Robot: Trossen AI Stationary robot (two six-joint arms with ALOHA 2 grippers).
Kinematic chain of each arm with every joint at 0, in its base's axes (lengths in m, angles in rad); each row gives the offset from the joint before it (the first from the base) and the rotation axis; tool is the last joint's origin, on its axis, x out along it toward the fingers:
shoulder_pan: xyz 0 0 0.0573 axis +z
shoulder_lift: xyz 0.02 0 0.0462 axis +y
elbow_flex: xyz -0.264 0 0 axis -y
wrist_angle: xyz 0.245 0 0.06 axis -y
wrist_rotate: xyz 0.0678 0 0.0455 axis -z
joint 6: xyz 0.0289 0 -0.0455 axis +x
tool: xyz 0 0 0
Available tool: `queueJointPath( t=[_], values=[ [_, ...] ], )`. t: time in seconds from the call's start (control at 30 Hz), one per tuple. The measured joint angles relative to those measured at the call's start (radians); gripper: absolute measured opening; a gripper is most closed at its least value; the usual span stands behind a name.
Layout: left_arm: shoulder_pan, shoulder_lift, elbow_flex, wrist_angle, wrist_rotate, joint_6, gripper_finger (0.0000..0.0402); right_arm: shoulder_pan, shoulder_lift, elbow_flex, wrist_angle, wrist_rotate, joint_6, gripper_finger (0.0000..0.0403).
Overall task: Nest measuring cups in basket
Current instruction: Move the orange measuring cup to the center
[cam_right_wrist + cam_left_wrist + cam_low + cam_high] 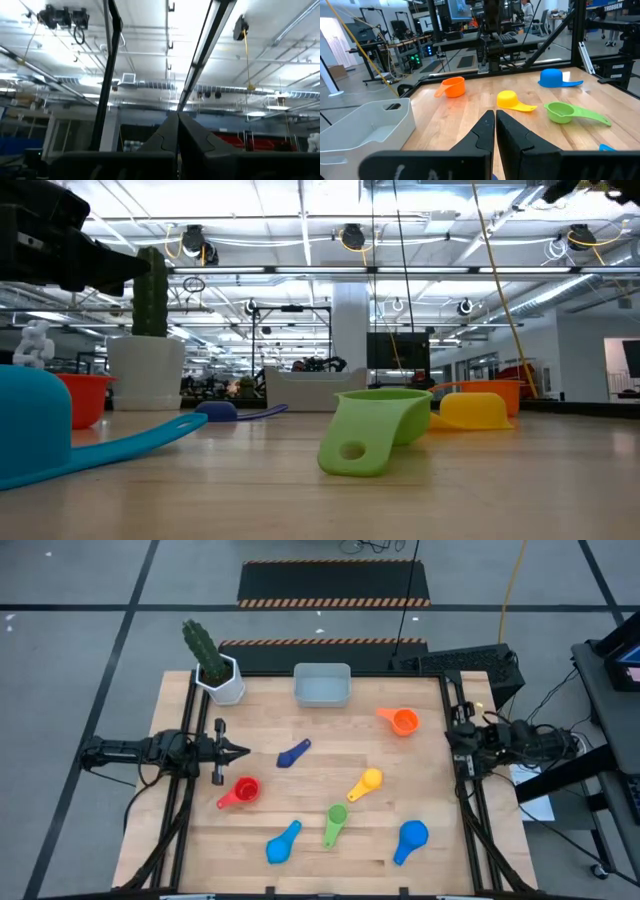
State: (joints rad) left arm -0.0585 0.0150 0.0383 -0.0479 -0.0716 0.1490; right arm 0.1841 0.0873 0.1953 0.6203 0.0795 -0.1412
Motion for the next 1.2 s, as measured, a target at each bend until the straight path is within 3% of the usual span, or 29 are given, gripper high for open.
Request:
queueJointPath(
  t=[0.23, 0.53, 0.77, 1.03, 1.2],
  values=[
    [0.0, 0.0, 0.0, 0.0, 0.0, 0.001, 0.0021, 0.0, 0.168, 0.213, -0.132, 0.008, -0.002, 0.0],
    [0.0, 0.0, 0.0, 0.0, 0.0, 0.047, 0.0021, 0.0, 0.415, 0.508, -0.405, 0.26, 0.026, 0.0],
    [0.0, 0.0, 0.0, 0.0, 0.0, -0.001, 0.0021, 0.0, 0.557, 0.679, -0.6, 0.299, 0.055, 0.0],
    [0.0, 0.0, 0.0, 0.0, 0.0, -0.018, 0.0021, 0.0, 0.715, 0.838, -0.946, 0.514, 0.163, 0.0],
    [0.0, 0.0, 0.0, 0.001, -0.008, -0.058, 0.0021, -0.001, 0.796, 0.882, -1.136, 0.552, 0.25, 0.0003]
  ],
)
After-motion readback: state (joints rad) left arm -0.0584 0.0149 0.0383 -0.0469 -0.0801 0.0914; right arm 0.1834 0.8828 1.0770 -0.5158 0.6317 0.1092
